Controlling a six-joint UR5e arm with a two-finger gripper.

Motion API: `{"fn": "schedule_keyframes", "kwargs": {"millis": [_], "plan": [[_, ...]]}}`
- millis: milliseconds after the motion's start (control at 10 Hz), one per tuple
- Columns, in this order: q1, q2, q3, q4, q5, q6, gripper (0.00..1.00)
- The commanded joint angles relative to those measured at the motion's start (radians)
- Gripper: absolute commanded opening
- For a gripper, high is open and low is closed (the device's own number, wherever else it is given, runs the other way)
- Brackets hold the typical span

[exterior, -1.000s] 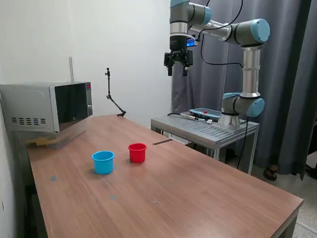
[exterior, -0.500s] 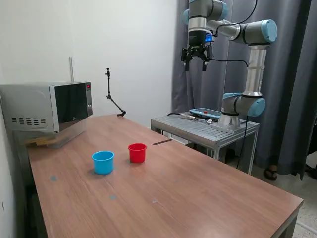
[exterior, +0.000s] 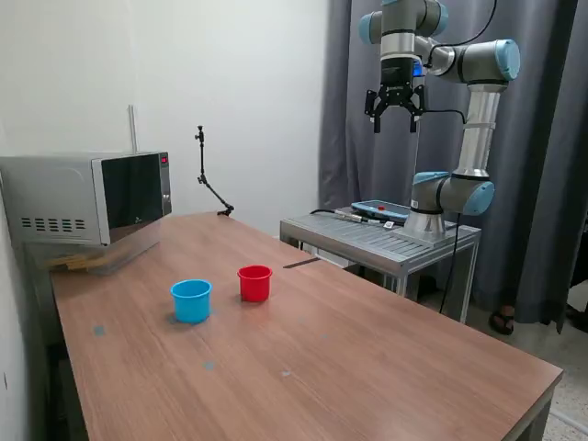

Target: Place red objects in the red bin, and blue objects in the blue bin.

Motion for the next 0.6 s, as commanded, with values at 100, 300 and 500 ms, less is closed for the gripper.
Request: {"fn": "schedule_keyframes", "kwargs": {"millis": [100,300,500], "plan": [[0.013,-0.008,0.025,0.039,0.002,-0.007,1.00],[0.011,-0.008,0.027,0.033,0.002,-0.007,1.00],[0.007,-0.008,0.030,0.005,0.003,-0.006,1.00]]}}
